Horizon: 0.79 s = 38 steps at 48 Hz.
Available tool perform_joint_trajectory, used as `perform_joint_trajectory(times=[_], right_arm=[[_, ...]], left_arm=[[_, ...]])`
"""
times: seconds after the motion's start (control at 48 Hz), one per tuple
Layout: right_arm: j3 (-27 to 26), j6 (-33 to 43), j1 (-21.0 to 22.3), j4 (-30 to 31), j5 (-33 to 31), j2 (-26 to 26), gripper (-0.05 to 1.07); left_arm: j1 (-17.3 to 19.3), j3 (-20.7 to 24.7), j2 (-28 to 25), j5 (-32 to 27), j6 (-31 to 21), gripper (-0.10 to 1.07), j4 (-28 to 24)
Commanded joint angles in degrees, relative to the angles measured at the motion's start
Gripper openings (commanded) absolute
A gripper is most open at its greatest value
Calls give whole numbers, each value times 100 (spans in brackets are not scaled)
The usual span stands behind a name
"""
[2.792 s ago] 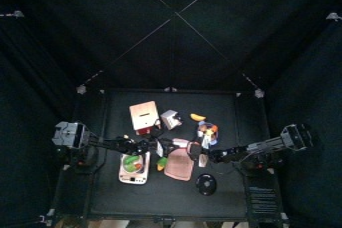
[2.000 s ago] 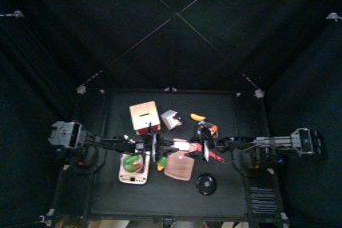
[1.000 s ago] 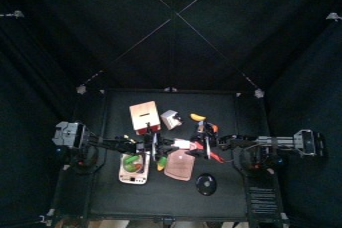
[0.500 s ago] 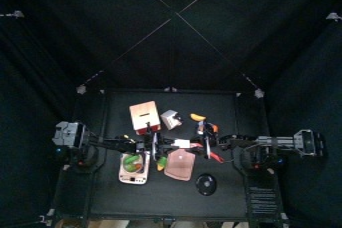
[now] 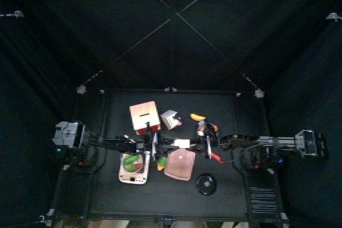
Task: Disassemble salmon sushi
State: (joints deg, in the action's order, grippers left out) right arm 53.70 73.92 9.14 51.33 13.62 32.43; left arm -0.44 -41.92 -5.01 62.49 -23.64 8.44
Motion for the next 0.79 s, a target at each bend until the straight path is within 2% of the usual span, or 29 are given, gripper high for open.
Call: perform_joint_trajectory(times=[0.0, 0.354, 0.771], right_arm=[[9, 18, 26, -26, 0, 220, 55], [79, 9, 26, -123, -9, 237, 44], [202, 35, 26, -123, -9, 316, 43]], left_arm=[[44, 0, 62, 26, 18, 65, 18], [70, -79, 70, 26, 18, 65, 26], [141, -352, 272, 26, 18, 65, 26]])
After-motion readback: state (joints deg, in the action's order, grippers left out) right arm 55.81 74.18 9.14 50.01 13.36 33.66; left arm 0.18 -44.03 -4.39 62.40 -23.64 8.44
